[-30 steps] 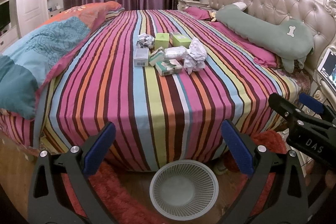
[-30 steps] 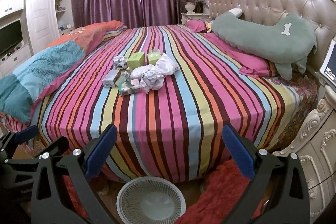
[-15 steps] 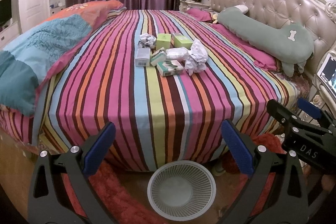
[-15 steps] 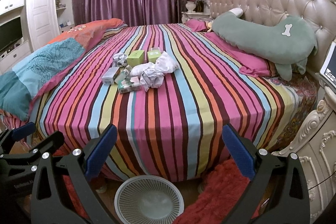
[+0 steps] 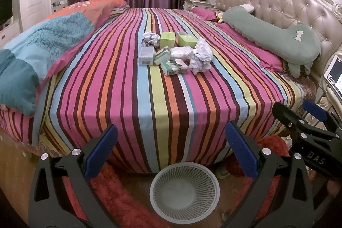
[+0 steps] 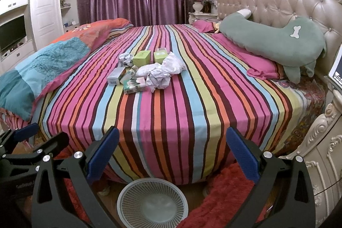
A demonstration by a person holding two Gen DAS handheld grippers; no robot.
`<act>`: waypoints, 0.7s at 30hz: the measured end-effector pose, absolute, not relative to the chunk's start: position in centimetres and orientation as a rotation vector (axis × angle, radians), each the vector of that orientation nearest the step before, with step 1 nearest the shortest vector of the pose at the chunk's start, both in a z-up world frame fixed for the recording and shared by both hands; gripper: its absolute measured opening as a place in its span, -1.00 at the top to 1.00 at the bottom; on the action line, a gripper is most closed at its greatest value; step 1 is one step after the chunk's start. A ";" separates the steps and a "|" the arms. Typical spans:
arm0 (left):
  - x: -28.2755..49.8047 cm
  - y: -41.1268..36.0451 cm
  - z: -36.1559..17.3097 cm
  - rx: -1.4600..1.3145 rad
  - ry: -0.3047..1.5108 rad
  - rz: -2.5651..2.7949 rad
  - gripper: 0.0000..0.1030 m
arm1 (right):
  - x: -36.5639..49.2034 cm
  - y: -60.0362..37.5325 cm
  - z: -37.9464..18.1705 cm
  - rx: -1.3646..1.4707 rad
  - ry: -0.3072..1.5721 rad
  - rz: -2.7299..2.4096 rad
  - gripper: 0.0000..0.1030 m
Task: Collect trash
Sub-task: 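Reach both grippers toward the trash pile on the bed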
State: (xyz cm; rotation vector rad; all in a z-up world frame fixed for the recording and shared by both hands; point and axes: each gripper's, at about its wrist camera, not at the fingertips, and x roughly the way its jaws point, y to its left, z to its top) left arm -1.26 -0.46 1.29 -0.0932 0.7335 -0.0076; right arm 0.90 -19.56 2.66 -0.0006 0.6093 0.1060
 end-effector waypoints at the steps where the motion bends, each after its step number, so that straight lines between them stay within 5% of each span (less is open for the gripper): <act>1: -1.2 -0.5 1.1 -0.095 0.737 -0.007 -0.89 | 0.9 -19.5 2.6 0.000 0.611 0.108 -0.85; 21: 1.6 0.5 -2.5 -0.085 0.814 0.024 -0.89 | 3.7 -21.0 0.3 0.075 0.671 0.116 -0.85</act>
